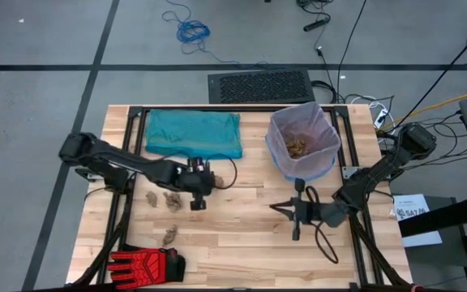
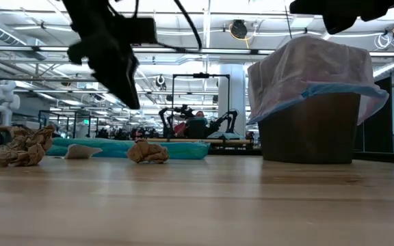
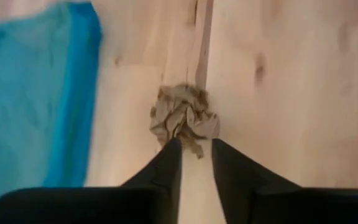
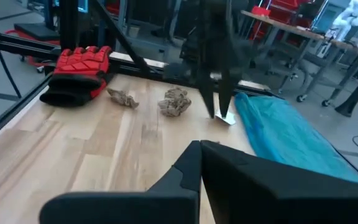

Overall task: Place trash/remove bag and relplace
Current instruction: Put the brown napkin into the trash bin

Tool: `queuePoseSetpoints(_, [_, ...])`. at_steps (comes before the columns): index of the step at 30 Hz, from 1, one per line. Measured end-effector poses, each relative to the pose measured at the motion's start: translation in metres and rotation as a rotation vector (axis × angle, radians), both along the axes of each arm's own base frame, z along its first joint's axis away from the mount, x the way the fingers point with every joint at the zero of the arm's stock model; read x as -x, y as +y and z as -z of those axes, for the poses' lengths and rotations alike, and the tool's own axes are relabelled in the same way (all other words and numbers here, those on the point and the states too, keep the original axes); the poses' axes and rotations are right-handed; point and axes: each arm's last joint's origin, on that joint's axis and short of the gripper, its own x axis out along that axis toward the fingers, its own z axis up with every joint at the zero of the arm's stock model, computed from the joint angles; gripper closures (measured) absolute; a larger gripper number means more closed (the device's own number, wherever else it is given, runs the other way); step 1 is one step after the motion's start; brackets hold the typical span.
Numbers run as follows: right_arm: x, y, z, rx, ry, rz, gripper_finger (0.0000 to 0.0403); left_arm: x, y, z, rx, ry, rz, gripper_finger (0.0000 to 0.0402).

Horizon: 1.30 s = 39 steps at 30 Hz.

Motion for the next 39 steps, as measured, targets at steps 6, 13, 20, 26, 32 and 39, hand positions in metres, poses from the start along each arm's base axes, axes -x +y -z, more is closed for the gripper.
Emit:
queuePoseSetpoints(6, [0.000, 0.000, 0.001, 0.007, 0.003, 0.010, 0.0403, -0.017, 0.002, 0.021, -0.003, 0.003, -0.018, 0.0241])
queuePoseSetpoints(13, [0.000, 0.000, 0.002, 0.014, 0.013, 0.009, 0.0403, -0.032, 0.006, 0.044, 0.046, 0.024, 0.003, 0.0213])
queuePoseSetpoints(20, [0.001, 0.000, 0.003, 0.021, 0.022, 0.008, 0.0403, -0.041, 0.028, 0.075, 0.070, 0.098, -0.146, 0.0218])
queuePoseSetpoints(26, [0.001, -0.001, 0.005, 0.006, 0.036, 0.012, 0.0403, -0.048, 0.034, 0.076, 0.073, 0.065, -0.181, 0.0320])
queuePoseSetpoints(32, [0.002, -0.001, 0.007, -0.018, 0.052, 0.022, 0.0403, -0.064, 0.026, 0.029, 0.006, -0.081, -0.109, 0.0391])
queuePoseSetpoints(39, [0.002, -0.001, 0.007, -0.021, 0.054, 0.022, 0.0403, -0.082, 0.030, -0.068, -0.087, -0.472, -0.068, 0.0398])
